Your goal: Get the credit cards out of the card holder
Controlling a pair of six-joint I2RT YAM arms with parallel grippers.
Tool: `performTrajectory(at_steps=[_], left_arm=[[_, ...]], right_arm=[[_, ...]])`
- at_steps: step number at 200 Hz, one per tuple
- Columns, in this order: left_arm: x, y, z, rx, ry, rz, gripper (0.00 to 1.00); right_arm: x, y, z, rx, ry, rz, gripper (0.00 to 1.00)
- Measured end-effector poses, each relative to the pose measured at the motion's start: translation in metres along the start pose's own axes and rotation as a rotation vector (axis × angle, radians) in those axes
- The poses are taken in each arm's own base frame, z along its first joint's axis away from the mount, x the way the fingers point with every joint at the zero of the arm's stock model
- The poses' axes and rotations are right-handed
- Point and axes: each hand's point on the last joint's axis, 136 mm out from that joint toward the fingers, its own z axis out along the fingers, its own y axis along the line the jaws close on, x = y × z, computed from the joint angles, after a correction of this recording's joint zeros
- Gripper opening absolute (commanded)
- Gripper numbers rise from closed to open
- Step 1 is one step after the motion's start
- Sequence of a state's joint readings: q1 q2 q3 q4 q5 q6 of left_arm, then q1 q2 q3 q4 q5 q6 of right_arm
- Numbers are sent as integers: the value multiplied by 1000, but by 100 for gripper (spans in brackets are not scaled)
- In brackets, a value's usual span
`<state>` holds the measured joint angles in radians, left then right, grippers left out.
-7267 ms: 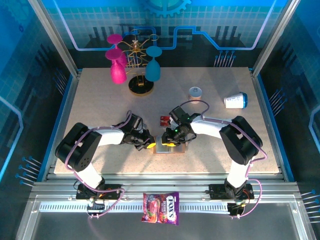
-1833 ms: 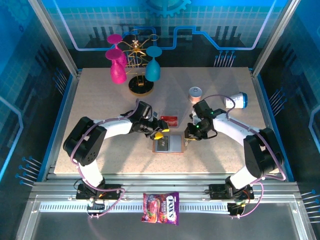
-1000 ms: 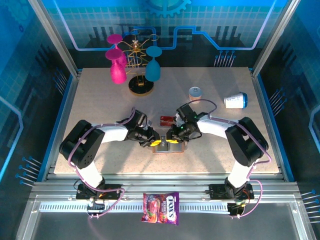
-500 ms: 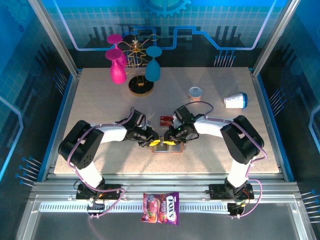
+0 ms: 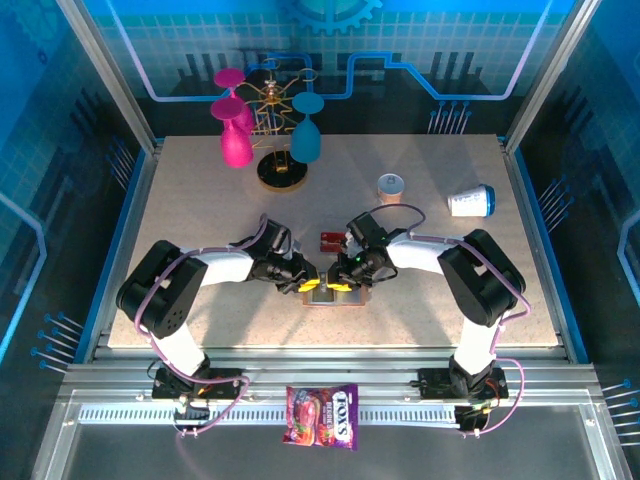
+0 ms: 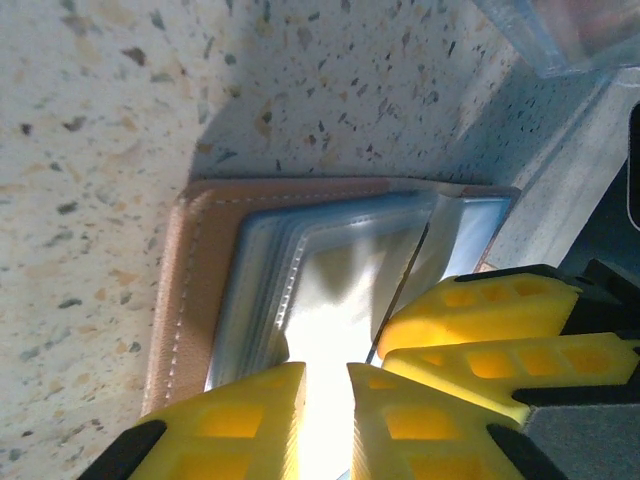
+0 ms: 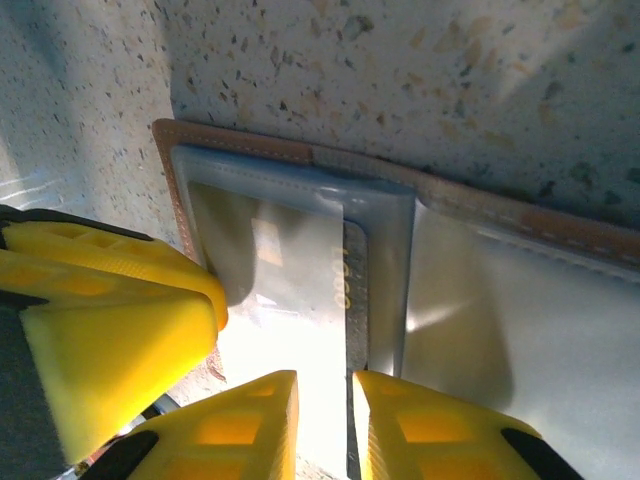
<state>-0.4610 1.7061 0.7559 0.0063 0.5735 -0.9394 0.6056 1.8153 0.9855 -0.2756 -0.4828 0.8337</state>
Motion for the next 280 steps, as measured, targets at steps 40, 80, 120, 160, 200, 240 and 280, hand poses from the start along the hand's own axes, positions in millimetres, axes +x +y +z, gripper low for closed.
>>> performTrajectory(at_steps=[40,80,120,160,200,240,280], left_arm=[[0,0,0,0,0,1,19],[0,0,0,0,0,4,19],[0,0,0,0,0,7,19],[0,0,0,0,0,7,19],[0,0,0,0,0,7,19],[0,0,0,-4,2,7,19],[-1,-5,-2,-11,6,24,18]], right_arm=[[1,-2,-1,23,3,-12,24],[1,-6,-3,55,2,-15,24],[1,-10,-5,82,1,-21,24],[2,-13,-6,102,0,-22,24],[3,-15,-8,116,-2,-26,24],[3,-14,-11,119,-7,-27,24],[0,-12,-16,111,-25,-30,24]])
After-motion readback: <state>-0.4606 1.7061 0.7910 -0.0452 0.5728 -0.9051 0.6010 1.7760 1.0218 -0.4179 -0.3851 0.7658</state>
